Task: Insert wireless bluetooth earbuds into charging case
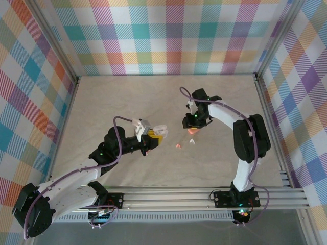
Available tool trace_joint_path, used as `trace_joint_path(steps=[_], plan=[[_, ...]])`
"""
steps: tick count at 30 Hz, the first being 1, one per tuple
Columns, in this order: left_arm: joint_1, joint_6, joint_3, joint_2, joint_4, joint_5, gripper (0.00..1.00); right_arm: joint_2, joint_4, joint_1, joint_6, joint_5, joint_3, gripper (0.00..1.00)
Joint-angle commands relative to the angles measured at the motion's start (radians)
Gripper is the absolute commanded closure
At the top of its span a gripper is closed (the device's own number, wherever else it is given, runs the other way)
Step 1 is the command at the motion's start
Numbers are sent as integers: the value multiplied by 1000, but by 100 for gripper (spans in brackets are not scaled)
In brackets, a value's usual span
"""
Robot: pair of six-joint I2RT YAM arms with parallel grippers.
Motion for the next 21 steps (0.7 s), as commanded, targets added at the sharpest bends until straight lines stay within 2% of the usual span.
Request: trace_joint_path(steps=[1, 11, 21], plan=[[-11, 37, -5, -3, 17, -19, 100, -56, 26, 4, 11, 7, -69, 60], [-12, 45, -5, 4, 6, -19, 100, -58, 98, 5, 61, -26, -182, 57], [-11, 48, -19, -37, -19, -46, 100, -69, 89, 7, 78, -45, -223, 57]])
